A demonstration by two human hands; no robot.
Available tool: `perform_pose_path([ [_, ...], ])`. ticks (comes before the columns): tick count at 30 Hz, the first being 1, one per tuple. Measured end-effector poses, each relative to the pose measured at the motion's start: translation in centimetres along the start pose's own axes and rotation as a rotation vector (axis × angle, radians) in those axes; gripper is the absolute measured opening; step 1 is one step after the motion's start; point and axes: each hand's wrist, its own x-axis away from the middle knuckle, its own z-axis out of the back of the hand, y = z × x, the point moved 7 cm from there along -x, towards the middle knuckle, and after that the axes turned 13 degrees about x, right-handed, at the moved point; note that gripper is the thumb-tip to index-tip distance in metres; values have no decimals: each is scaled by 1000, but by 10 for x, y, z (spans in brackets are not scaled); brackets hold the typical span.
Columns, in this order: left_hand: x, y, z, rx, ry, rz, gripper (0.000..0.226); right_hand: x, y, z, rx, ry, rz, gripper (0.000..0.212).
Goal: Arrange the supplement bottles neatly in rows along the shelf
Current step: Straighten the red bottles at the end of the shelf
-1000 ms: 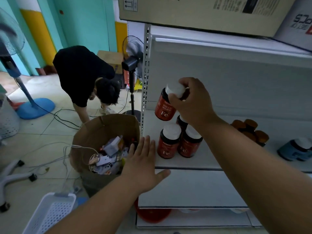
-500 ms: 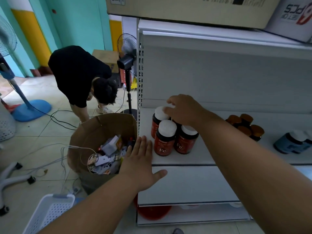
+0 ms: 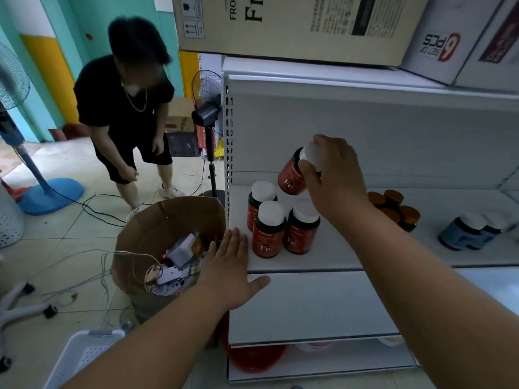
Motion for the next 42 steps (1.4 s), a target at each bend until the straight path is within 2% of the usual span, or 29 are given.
perform_pose_path([
  [4, 19, 7, 28, 155, 195, -56, 119, 33, -15, 38, -155, 175, 65, 45],
  [7, 50, 24, 60, 482, 408, -172, 102, 53, -23, 52, -354, 141, 16, 38],
  [9, 72, 40, 74, 702, 459, -262, 94, 66, -29, 52, -567, 25, -65, 25],
  [11, 91, 60, 83, 861, 413, -300, 88, 78, -36, 48, -821, -102, -152, 23],
  [13, 103, 72, 88, 979, 341, -279, 66, 87, -42, 47, -968, -175, -200, 31],
  [15, 109, 77, 87, 1084, 254, -258, 53, 93, -45, 44, -1047, -259, -229, 34],
  [18, 113, 75, 79, 1234, 152, -252, 52, 99, -46, 36, -1112, -404, -260, 23],
  [21, 115, 70, 70, 1458, 86, -219, 72, 101, -44, 35, -1103, -391, -303, 16],
  [23, 116, 70, 69, 1563, 55, -183, 77, 102, -46, 35, -1111, -365, -321, 29],
  [25, 118, 72, 70, 1603, 29, -177, 69, 106, -50, 32, -1153, -383, -343, 38],
  [29, 120, 59, 69, 1616, 87, -151, 62, 109, -56, 25, -1294, -477, -360, 37],
  [34, 123, 55, 66, 1635, 66, -145, 70, 104, -57, 28, -1104, -410, -363, 43],
  [37, 123, 53, 66, 1678, 92, -137, 64, 107, -65, 22, -1193, -467, -380, 47],
  [39, 124, 52, 63, 1755, 77, -120, 49, 109, -68, 20, -1252, -519, -394, 43],
  [42, 128, 48, 60, 1842, 80, -58, 51, 107, -66, 24, -1222, -509, -393, 30],
])
